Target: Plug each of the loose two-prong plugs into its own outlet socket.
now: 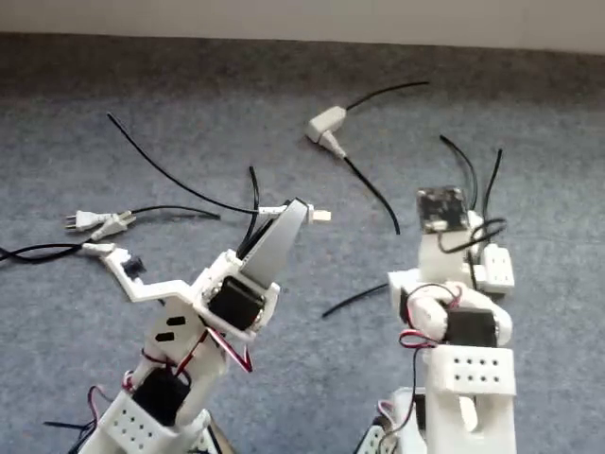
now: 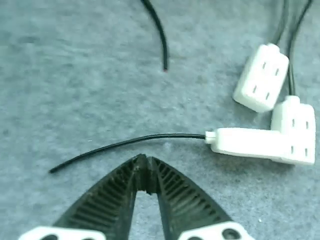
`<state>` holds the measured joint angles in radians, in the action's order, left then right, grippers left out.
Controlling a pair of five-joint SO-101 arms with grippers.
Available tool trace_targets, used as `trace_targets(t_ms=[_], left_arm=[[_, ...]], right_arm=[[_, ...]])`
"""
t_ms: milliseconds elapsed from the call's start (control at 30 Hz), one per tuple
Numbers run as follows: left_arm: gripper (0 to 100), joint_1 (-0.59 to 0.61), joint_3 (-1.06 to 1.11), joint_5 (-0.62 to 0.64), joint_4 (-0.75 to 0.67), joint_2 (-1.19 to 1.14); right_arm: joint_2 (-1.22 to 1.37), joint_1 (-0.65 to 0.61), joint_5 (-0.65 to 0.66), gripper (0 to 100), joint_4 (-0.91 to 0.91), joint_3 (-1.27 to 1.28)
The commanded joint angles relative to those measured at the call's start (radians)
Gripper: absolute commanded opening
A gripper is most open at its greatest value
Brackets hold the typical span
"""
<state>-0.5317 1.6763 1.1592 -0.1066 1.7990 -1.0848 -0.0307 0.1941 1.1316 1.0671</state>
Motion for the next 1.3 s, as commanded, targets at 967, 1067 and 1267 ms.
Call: trace_targets(t_ms=[967, 1067, 1267], left_arm=[[1, -0.007, 0.019, 0.072, -0.023, 0.016], [1, -0.007, 0.019, 0.072, -0.023, 0.016], [1, -0.030, 0.019, 0.072, -0.018, 0.008]], right_arm=[[0.504, -0.421, -0.009, 0.7, 0.245, -0.932], [0.526, -0.421, -0.009, 0.7, 0.203, -0.932], [0.542, -0.421, -0.005, 0.7, 0.133, -0.932]])
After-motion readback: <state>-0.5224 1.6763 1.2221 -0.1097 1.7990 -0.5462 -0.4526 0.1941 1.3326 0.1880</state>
